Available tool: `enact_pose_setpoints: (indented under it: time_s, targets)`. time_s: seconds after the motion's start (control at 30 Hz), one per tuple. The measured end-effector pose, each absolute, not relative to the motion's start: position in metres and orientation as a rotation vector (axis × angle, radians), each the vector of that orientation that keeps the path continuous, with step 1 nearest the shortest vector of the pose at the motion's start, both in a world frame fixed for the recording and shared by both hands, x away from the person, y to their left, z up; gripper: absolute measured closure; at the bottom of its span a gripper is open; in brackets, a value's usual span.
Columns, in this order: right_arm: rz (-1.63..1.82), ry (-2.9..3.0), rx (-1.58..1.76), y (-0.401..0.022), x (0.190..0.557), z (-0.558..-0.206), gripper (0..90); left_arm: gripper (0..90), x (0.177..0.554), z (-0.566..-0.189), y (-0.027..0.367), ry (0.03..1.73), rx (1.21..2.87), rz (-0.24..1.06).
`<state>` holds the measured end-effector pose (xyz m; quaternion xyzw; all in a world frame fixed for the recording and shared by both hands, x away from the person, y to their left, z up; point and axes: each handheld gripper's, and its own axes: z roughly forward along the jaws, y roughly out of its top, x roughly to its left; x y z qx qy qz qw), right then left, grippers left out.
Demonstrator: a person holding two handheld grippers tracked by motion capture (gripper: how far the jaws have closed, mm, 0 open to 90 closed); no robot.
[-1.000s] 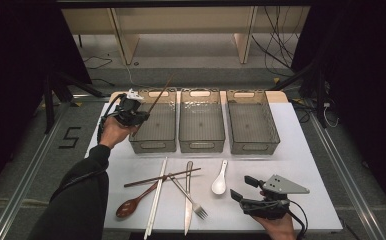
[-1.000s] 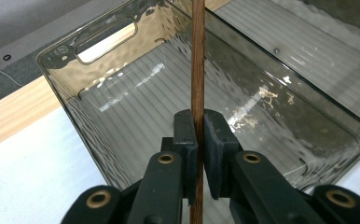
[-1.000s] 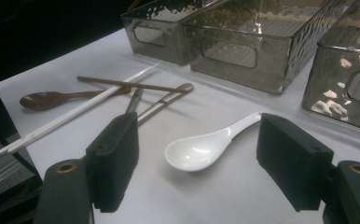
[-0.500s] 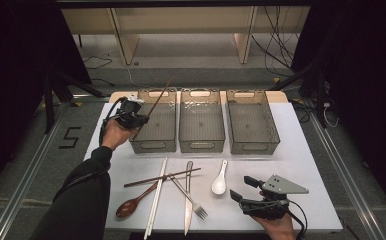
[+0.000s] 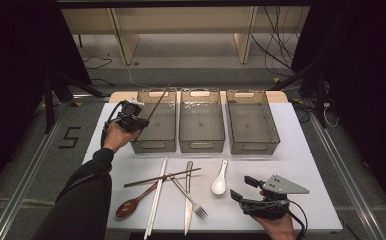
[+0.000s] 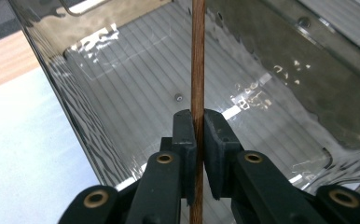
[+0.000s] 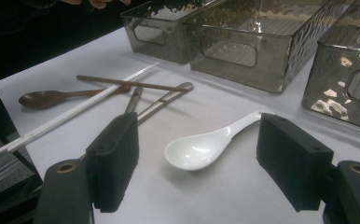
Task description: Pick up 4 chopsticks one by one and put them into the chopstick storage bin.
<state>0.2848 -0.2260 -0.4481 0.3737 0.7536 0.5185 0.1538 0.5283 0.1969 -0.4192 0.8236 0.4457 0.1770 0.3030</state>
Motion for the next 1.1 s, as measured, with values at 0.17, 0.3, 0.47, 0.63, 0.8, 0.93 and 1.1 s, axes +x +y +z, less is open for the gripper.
enact_pose_setpoints:
  time_s: [0.17, 0.3, 0.47, 0.63, 0.8, 0.93, 1.1]
  targets:
    - [1.488, 2.158, 1.07, -0.227, 0.285, -0.448, 30.5, 73.2, 0.527, -0.42, 0.2, 1.194, 2.169, 0.455]
    - [1.486, 2.158, 1.075, -0.227, 0.285, -0.448, 30.5, 61.4, 0.521, -0.409, 0.199, 1.198, 2.158, 0.428]
    - [1.485, 2.158, 1.074, -0.226, 0.285, -0.448, 30.5, 49.5, 0.508, -0.398, 0.195, 1.168, 2.16, 0.437]
    - [1.482, 2.158, 1.078, -0.227, 0.284, -0.448, 30.4, 44.3, 0.497, -0.394, 0.193, 1.148, 2.166, 0.414]
    - [1.482, 2.158, 1.081, -0.227, 0.284, -0.448, 30.4, 39.2, 0.485, -0.388, 0.194, 1.128, 2.155, 0.383]
    - [1.482, 2.16, 1.08, -0.227, 0.285, -0.448, 30.2, 34.2, 0.469, -0.387, 0.192, 1.093, 2.161, 0.357]
    - [1.48, 2.16, 1.083, -0.227, 0.284, -0.448, 30.1, 30.8, 0.449, -0.391, 0.185, 1.041, 2.187, 0.332]
